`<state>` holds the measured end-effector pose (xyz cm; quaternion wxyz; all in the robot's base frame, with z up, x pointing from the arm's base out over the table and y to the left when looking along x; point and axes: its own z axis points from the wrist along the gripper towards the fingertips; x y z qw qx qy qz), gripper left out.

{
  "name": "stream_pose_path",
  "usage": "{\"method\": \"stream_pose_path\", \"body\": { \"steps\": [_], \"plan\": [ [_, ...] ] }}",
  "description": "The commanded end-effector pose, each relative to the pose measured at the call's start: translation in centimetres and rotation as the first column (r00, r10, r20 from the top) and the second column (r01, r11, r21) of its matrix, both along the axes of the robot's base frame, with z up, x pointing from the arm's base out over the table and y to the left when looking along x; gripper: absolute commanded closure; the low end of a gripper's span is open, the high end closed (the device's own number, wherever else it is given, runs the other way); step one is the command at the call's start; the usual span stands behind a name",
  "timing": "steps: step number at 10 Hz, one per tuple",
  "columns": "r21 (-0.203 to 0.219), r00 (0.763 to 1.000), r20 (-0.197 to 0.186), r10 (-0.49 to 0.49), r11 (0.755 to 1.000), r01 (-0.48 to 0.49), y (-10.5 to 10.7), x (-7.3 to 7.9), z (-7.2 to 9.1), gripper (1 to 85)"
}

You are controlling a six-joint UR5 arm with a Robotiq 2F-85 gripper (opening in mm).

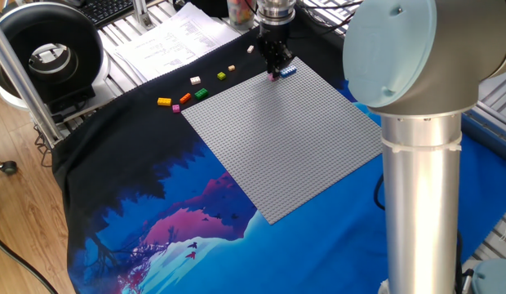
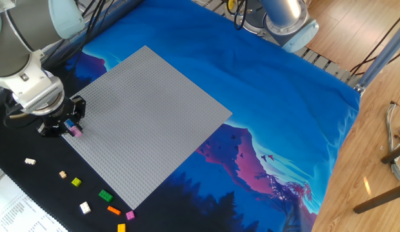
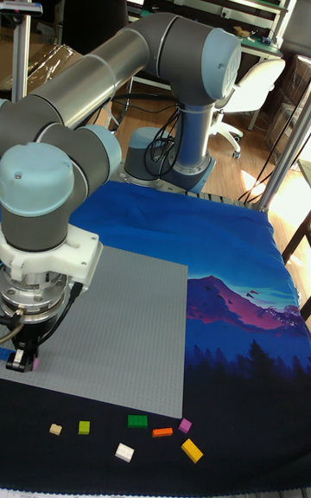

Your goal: Build with small Lego blocks

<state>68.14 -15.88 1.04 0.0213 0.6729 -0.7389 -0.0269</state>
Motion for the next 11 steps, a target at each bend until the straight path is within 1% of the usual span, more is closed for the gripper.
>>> {"method": "stream_pose_path", "body": {
  "steps": [1,2,7,9,11],
  "plan": [
    [0.018,1.0,0.019,-0.009,1.0,0.008,0.45,0.56,0.04,59.0],
    [0.011,1.0,0.019,-0.007,1.0,0.007,0.34,0.61,0.09,59.0],
    [0.008,1.0,0.027,0.002,1.0,-0.002,0.25,1.0,-0.16,59.0],
    [0.003,0.999,0.033,0.007,1.0,-0.007,0.07,1.19,-0.22,60.7],
    [0.003,0.999,0.032,0.008,1.0,-0.008,0.06,1.26,-0.37,61.3]
  ]
}}
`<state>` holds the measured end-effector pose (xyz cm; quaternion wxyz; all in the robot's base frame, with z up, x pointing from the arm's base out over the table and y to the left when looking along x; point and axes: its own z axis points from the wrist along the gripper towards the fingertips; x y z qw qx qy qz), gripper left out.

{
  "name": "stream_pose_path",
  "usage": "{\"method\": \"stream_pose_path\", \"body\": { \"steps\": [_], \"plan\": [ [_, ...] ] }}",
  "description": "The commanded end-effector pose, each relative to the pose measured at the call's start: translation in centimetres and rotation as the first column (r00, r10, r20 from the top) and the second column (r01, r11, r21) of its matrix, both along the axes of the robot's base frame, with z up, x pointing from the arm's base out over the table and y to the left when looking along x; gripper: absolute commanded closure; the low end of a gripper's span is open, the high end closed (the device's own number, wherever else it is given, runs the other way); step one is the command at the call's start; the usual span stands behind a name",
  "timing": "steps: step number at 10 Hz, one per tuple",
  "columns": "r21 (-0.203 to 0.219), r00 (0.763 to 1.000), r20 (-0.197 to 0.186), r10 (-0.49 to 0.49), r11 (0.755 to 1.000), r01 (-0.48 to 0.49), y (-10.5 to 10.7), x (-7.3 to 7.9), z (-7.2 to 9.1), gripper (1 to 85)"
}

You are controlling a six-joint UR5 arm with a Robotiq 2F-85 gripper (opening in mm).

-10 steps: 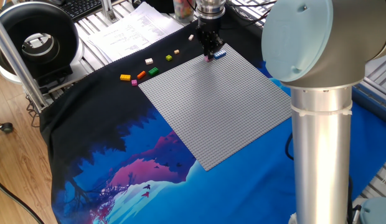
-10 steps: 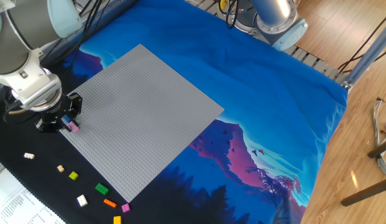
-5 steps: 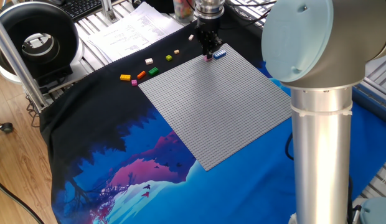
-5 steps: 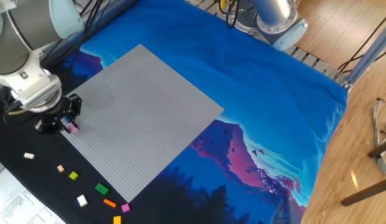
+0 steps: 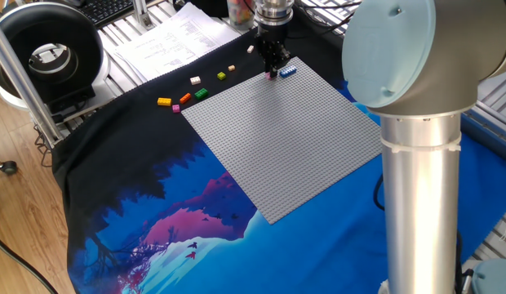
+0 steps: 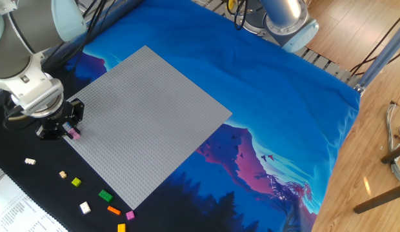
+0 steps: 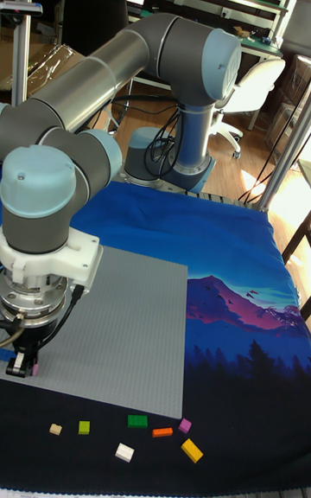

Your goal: Build with small Lego blocks

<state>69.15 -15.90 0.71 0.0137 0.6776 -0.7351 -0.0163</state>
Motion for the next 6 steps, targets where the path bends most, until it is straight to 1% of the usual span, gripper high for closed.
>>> {"method": "stream_pose_path", "body": {
  "steps": [1,6],
  "plan": [
    [0.01,1.0,0.006,-0.007,1.0,0.007,0.11,0.23,0.0,61.7],
    [0.009,1.0,0.0,-0.007,1.0,0.007,0.22,0.01,0.38,62.7]
  ]
}}
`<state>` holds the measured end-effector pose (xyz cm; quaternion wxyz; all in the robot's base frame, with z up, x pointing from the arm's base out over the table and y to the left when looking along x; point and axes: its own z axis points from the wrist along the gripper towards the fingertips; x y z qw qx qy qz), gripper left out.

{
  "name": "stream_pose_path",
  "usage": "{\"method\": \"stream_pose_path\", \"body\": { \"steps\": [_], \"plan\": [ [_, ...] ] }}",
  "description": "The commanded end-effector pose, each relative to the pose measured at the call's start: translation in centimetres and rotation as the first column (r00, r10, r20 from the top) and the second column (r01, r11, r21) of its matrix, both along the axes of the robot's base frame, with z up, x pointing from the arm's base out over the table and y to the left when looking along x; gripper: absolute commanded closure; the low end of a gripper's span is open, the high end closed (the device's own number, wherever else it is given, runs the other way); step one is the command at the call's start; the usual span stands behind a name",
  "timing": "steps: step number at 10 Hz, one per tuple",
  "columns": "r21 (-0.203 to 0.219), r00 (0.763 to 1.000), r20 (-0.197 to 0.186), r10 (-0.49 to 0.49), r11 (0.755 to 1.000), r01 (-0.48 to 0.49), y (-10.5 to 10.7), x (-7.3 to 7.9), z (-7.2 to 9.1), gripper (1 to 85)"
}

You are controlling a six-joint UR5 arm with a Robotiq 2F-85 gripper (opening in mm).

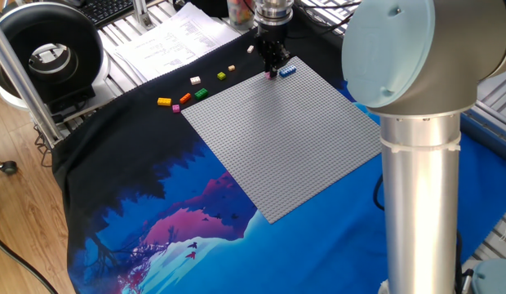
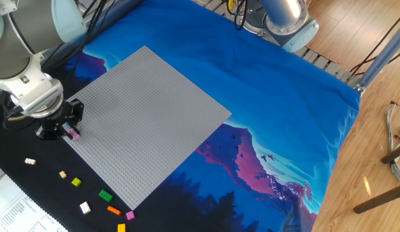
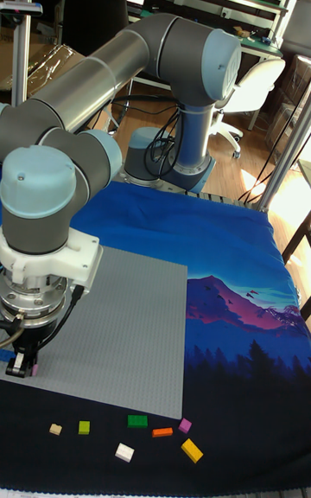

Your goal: Build with small Lego blocks

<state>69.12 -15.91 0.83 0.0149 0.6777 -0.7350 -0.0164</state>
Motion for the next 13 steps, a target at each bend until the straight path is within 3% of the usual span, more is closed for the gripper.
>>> {"method": "stream_pose_path", "body": {
  "steps": [1,5,9,13],
  "plan": [
    [0.011,1.0,0.0,-0.01,1.0,0.01,0.27,0.0,0.26,62.7],
    [0.013,1.0,0.0,-0.015,1.0,0.015,0.09,0.03,0.32,55.7],
    [0.018,1.0,-0.017,-0.023,1.0,0.024,0.13,-0.38,0.37,55.3],
    [0.019,0.999,-0.022,-0.037,0.999,0.038,0.11,-0.48,0.37,63.0]
  ]
}}
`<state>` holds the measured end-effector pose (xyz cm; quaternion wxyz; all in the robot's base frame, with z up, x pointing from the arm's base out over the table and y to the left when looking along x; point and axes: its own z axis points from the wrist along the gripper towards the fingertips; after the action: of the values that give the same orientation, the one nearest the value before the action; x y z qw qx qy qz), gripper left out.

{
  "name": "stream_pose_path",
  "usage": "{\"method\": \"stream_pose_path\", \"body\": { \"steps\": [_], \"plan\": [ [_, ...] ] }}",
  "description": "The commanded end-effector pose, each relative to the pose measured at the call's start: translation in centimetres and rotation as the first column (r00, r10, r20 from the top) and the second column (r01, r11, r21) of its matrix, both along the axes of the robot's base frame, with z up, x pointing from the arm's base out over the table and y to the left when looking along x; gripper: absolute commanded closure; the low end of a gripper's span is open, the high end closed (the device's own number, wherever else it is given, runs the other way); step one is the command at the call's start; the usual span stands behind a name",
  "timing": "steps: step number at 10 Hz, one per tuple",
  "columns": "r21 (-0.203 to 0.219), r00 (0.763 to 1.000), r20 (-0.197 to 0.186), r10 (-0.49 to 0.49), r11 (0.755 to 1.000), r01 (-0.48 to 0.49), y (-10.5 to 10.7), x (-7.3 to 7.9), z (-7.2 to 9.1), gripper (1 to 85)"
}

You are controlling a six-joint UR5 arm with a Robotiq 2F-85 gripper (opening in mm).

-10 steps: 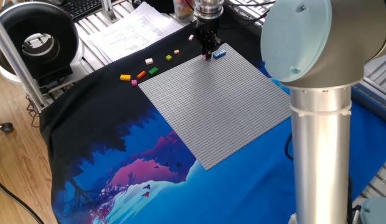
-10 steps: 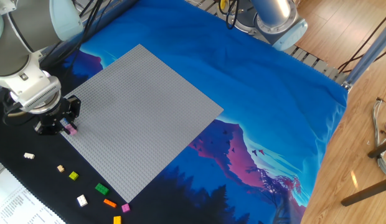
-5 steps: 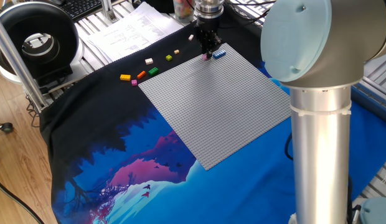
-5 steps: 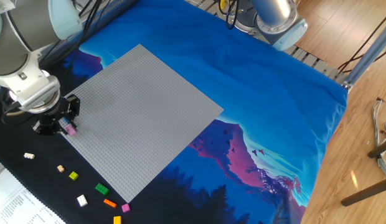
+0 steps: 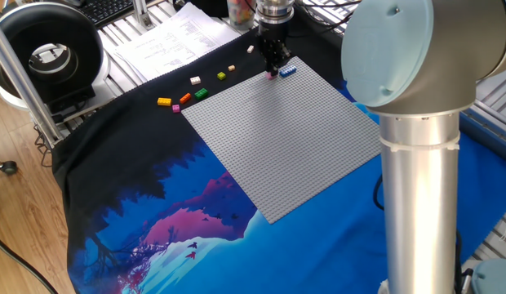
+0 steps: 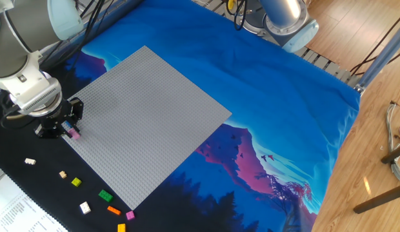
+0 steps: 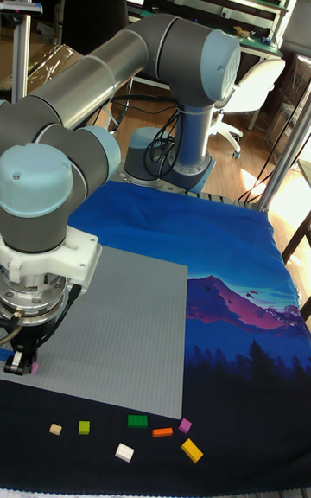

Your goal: Build with small Lego blocks

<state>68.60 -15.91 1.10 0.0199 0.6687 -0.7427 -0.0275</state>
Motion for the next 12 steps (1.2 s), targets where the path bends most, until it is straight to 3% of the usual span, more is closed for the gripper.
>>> {"method": "stream_pose_path", "body": {
  "steps": [1,8,10,11,12],
  "plan": [
    [0.009,1.0,0.002,-0.012,1.0,0.012,0.1,0.1,0.0,67.7],
    [-0.003,1.0,0.019,-0.003,1.0,0.003,-0.1,0.7,0.1,70.0],
    [-0.009,0.999,0.039,0.009,1.0,-0.009,-0.2,1.2,0.0,70.3],
    [-0.017,0.998,0.051,0.02,1.0,-0.019,-0.4,1.6,0.0,69.0],
    [-0.02,0.997,0.067,0.036,0.999,-0.034,-0.5,1.9,0.0,62.3]
  ]
}}
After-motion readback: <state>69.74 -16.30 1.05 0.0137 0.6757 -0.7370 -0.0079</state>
